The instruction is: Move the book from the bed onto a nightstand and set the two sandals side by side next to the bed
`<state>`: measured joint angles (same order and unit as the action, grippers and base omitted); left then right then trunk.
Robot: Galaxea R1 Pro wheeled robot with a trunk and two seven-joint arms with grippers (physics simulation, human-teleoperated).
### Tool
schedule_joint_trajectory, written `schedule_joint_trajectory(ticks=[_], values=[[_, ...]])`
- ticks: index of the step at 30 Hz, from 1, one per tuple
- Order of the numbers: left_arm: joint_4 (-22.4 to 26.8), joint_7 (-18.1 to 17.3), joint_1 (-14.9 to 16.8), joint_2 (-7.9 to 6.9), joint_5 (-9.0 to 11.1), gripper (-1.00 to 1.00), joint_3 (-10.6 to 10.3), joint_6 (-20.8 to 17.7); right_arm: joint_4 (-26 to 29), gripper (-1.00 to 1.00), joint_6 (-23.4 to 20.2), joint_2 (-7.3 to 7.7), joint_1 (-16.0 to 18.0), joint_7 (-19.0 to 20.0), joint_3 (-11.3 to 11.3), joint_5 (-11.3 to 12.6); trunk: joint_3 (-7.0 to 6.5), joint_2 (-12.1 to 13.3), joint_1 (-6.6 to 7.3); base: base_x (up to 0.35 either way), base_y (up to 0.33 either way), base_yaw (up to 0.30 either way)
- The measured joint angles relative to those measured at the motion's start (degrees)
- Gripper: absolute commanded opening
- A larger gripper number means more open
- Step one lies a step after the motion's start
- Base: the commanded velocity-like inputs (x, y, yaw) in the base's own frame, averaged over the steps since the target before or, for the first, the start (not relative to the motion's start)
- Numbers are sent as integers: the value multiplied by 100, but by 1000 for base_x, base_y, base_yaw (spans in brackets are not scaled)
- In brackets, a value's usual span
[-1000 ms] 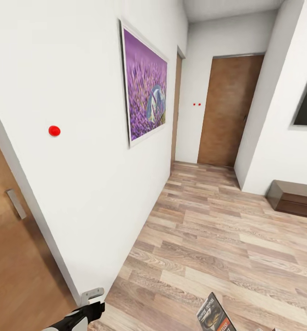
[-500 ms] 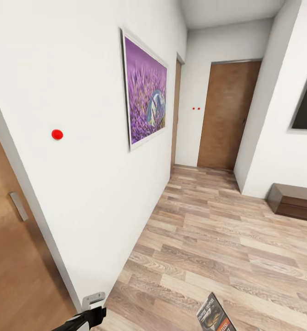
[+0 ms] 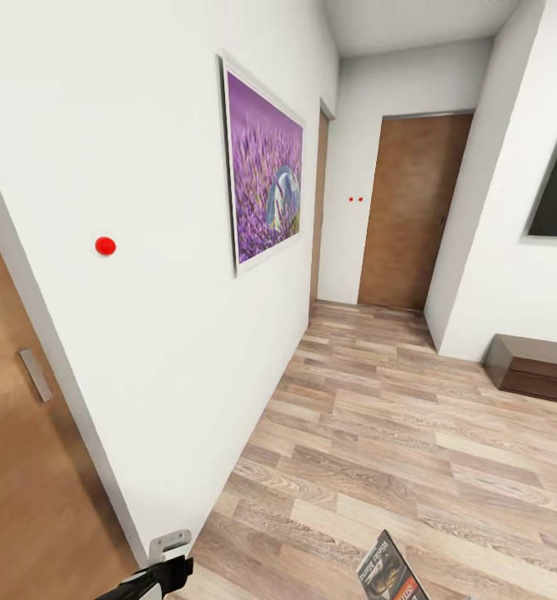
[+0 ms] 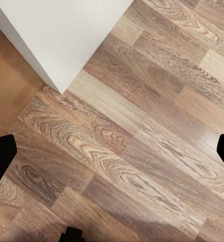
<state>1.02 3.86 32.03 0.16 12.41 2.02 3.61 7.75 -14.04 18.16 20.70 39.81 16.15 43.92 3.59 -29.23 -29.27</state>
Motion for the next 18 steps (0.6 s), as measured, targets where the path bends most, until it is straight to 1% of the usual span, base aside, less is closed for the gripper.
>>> schedule_joint_trajectory(ticks=[8,12,18], values=[[-5,-6,0,0,-2,100,0,5,-5,-100,0,0,0,-1,3,-3,0,0,0,18,11,0],[-3,-14,0,0,-1,100,1,2,-5,-100,0,0,0,-4,2,-3,0,-1,2,186,131,0],[-3,-16,0,0,0,100,0,-1,-6,-100,1,0,0,-7,4,-3,0,-1,2,246,186,0]])
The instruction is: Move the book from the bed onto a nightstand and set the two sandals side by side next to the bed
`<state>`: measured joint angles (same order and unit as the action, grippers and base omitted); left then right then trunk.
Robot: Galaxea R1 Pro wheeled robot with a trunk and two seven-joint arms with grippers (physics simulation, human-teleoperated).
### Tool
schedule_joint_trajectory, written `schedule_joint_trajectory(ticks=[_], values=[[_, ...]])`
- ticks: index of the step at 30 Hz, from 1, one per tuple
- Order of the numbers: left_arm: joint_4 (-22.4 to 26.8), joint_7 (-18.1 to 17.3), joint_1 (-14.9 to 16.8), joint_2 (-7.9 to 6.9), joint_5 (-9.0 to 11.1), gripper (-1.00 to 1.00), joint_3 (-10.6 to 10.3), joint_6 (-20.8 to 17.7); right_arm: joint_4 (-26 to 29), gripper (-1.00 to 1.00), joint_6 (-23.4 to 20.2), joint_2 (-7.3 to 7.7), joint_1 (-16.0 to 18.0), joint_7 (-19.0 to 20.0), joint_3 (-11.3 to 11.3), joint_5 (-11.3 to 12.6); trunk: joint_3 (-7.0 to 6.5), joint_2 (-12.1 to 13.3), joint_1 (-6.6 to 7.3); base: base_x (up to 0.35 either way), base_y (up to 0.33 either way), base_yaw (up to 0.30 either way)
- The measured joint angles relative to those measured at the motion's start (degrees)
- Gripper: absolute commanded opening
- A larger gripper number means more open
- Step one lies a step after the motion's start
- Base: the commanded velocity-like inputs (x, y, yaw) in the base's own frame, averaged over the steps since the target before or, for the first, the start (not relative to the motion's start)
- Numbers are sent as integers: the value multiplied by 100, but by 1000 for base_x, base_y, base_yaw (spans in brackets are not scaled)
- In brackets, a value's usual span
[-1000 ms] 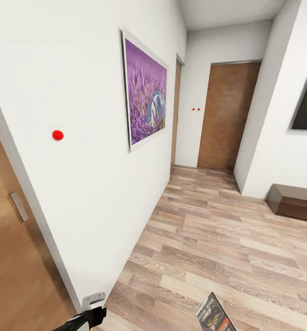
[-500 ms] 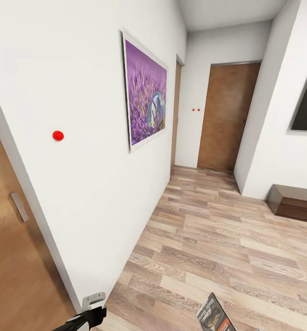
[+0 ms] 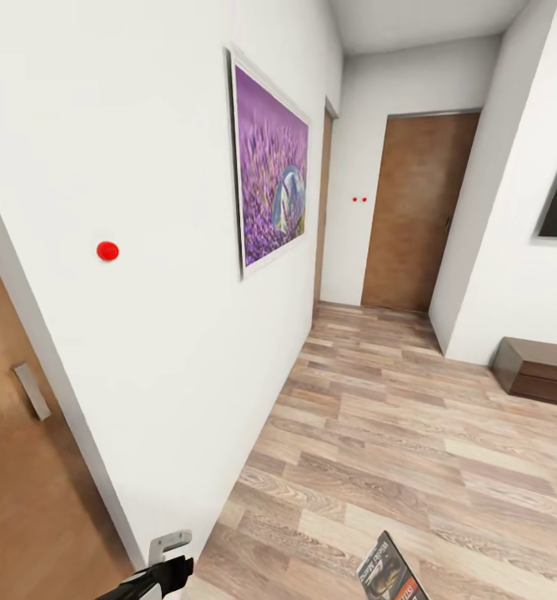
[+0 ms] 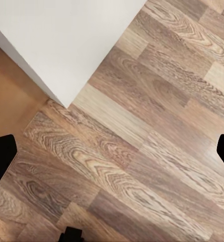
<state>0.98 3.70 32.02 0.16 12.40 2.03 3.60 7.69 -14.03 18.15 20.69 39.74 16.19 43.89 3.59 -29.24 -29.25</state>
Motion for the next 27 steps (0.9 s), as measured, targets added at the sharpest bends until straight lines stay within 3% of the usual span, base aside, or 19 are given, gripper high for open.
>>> schedule_joint_trajectory(ticks=[9,16,27], values=[[-1,0,-1,0,0,100,0,5,-1,-100,1,0,0,0,5,-5,0,0,0,252,190,0],[-4,-2,-6,0,1,100,0,7,1,-100,-1,0,0,0,-4,2,0,1,-2,81,56,-16],[-6,-3,-9,4,-7,100,-1,-3,1,-100,0,1,0,1,-2,-1,0,1,-2,5,3,-242]])
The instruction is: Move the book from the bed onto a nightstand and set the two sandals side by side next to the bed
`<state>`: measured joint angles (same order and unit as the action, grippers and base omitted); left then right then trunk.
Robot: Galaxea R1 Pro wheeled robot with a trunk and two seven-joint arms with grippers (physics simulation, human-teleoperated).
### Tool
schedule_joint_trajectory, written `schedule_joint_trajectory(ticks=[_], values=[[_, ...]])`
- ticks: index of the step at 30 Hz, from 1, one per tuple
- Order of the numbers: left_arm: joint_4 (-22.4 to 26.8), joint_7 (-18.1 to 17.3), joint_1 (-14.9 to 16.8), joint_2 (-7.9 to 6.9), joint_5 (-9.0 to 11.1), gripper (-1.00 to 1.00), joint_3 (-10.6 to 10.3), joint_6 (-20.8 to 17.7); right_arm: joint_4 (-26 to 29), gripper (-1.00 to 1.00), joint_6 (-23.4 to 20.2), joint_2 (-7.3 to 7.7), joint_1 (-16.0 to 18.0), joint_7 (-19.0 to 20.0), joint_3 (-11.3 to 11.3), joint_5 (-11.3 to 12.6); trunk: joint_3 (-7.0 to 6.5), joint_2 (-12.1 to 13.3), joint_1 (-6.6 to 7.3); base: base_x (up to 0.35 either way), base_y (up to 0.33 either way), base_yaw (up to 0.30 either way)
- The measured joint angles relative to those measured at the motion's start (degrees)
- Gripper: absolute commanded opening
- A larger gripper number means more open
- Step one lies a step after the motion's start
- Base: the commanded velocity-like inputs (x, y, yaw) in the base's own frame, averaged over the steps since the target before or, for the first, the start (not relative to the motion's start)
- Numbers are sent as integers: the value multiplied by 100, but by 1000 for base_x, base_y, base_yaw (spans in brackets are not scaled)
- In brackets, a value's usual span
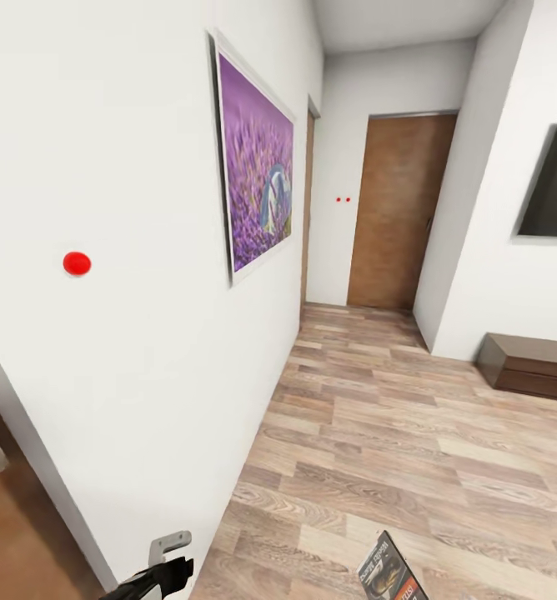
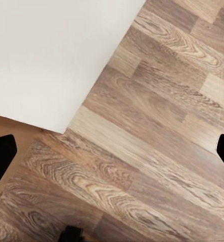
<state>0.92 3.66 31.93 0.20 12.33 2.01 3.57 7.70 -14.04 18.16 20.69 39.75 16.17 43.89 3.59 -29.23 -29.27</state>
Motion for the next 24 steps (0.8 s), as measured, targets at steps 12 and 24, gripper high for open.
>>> schedule_joint_trajectory(ticks=[12,24], values=[[9,8,-232,202,-49,100,-14,-17,-361,-100,6,1,0,-2,-2,-5,0,0,0,0,0,-153],[14,10,-511,196,-59,100,-14,-9,-1086,-100,1765,-84,-8,-1918,6,9,0,0,0,0,0,-3]])
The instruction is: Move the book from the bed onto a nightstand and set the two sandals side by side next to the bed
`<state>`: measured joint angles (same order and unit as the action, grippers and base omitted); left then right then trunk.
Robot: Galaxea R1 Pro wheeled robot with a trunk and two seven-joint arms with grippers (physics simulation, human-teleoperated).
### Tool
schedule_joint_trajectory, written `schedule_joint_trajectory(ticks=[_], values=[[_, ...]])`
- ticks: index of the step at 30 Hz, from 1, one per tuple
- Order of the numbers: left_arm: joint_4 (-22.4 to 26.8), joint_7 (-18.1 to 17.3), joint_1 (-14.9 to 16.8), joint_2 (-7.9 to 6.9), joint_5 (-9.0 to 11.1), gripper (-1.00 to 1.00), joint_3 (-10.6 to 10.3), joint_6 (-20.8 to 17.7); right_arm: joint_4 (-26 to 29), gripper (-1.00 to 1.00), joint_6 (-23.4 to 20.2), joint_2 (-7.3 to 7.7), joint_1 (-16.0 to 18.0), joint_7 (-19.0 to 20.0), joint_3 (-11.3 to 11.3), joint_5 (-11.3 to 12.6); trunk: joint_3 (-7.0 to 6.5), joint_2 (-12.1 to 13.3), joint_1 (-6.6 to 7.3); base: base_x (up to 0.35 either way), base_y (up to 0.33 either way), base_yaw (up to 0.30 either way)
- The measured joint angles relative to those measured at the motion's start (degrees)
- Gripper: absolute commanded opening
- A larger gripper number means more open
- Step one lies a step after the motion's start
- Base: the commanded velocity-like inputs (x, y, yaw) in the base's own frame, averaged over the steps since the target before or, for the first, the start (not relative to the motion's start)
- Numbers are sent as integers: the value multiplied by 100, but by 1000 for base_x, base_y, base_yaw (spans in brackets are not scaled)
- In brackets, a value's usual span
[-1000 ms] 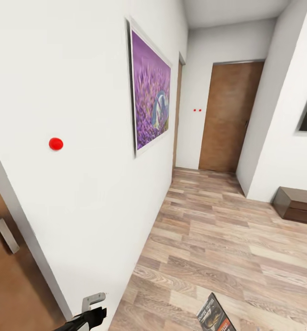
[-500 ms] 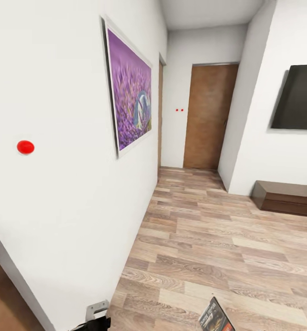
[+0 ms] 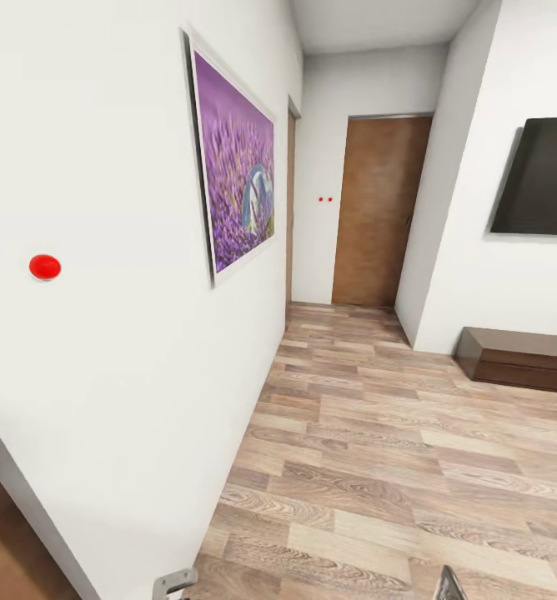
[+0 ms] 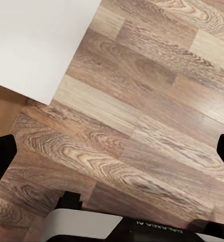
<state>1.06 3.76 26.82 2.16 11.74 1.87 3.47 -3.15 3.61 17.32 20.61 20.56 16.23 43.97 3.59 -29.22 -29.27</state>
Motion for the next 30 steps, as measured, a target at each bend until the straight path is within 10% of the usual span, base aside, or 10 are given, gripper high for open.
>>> schedule_joint_trajectory(ticks=[30], values=[[4,9,-8,-7,-9,100,0,20,-26,-100,101,1,-1,-77,-1,-6,0,0,0,126,0,-89]])
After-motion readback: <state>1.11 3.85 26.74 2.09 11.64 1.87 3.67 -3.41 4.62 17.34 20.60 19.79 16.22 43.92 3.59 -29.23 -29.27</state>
